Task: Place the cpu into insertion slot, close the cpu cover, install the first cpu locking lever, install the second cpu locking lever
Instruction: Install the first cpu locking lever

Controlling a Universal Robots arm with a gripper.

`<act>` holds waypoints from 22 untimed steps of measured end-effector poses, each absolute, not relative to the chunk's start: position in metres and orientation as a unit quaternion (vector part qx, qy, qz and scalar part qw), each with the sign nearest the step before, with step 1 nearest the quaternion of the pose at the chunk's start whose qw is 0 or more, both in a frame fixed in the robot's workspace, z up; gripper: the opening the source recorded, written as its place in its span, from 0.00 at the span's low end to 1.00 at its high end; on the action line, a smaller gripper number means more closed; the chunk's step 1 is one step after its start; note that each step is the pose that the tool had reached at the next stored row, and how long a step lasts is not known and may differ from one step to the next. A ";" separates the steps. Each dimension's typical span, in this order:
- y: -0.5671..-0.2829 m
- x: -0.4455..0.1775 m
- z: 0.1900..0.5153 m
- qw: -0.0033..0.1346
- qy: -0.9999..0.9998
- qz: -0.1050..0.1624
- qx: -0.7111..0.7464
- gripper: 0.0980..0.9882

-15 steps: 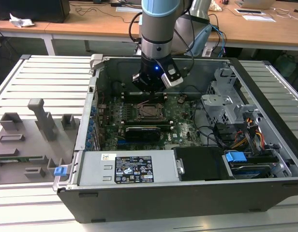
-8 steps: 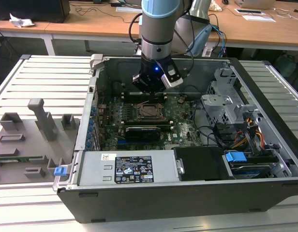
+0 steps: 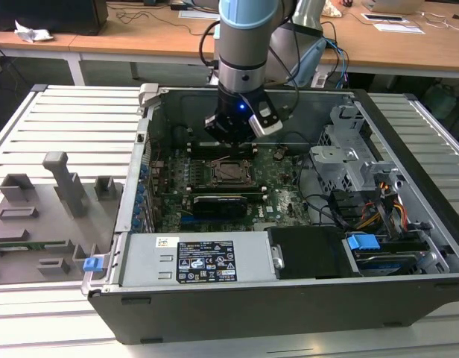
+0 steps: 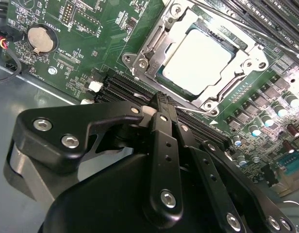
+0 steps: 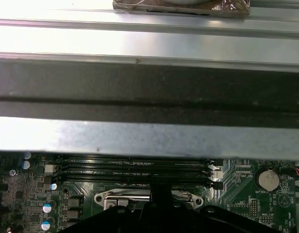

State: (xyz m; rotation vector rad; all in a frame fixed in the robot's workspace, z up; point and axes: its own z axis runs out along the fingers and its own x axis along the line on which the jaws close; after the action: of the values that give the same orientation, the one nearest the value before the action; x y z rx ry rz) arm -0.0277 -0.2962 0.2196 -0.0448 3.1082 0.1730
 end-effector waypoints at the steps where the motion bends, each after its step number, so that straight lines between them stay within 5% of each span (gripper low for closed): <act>1: -0.296 -0.027 0.219 0.014 0.998 0.056 -0.014 0.01; 22: -0.296 -0.021 0.208 0.014 0.998 0.055 -0.014 0.01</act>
State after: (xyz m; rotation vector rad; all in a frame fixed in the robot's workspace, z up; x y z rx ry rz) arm -0.0210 -0.2959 0.2076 -0.0449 3.1083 0.1718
